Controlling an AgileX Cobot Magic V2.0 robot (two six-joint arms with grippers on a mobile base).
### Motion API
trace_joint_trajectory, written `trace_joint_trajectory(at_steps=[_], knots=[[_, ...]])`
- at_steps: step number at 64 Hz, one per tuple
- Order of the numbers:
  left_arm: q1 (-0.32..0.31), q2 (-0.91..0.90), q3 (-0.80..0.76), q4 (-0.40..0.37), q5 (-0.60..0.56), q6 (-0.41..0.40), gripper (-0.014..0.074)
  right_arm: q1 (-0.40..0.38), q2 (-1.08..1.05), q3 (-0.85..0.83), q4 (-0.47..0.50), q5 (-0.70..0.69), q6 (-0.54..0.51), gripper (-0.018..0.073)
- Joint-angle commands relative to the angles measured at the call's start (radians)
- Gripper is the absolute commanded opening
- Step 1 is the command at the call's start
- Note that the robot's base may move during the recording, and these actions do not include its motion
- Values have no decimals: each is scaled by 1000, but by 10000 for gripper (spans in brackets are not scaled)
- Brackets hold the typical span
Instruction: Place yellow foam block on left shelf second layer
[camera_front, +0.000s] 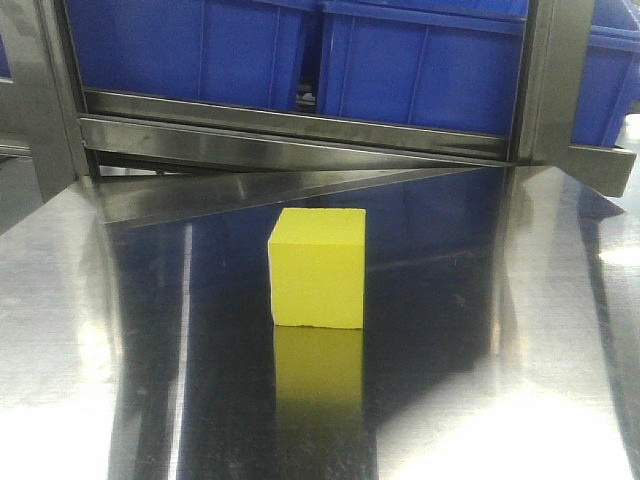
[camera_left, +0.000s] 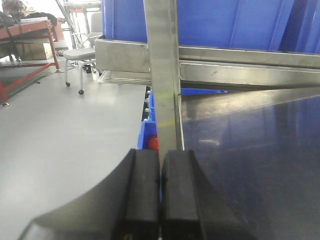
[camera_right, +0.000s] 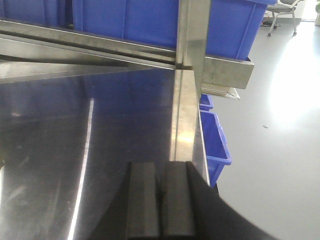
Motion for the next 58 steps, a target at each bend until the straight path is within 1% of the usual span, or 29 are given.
trace_joint_trajectory(at_steps=[1, 9, 18, 24, 35, 37, 42, 44, 47, 51, 56, 58], knots=[[-4, -14, 26, 1, -87, -4, 136, -5, -16, -27, 5, -137, -5, 55], [-4, -14, 26, 1, -87, -4, 136, -5, -16, -91, 12, -145, -5, 55], [-4, -14, 26, 1, -87, -4, 136, -5, -4, -211, 12, -134, -5, 55], [-4, -14, 26, 1, -87, -4, 136, -5, 45, -305, 12, -81, -5, 55], [-4, -14, 26, 1, -87, -4, 136, -2, 241, -501, 14, 88, -5, 64], [-4, -14, 26, 1, -87, -4, 136, 0, 285, -537, 18, 116, -5, 84], [-4, -14, 26, 1, -87, -4, 136, 12, 381, -607, 34, 172, -5, 184], [-4, -14, 26, 1, -87, -4, 136, 21, 414, -639, 41, 198, -5, 237], [-4, -14, 26, 1, -87, -4, 136, 38, 474, -683, 50, 236, -5, 358], [-4, -14, 26, 1, -87, -4, 136, 70, 549, -736, 52, 286, -5, 494], [-4, -14, 26, 1, -87, -4, 136, 121, 639, -797, 54, 355, -5, 619], [-4, -14, 26, 1, -87, -4, 136, 148, 681, -825, 56, 389, -4, 632]])
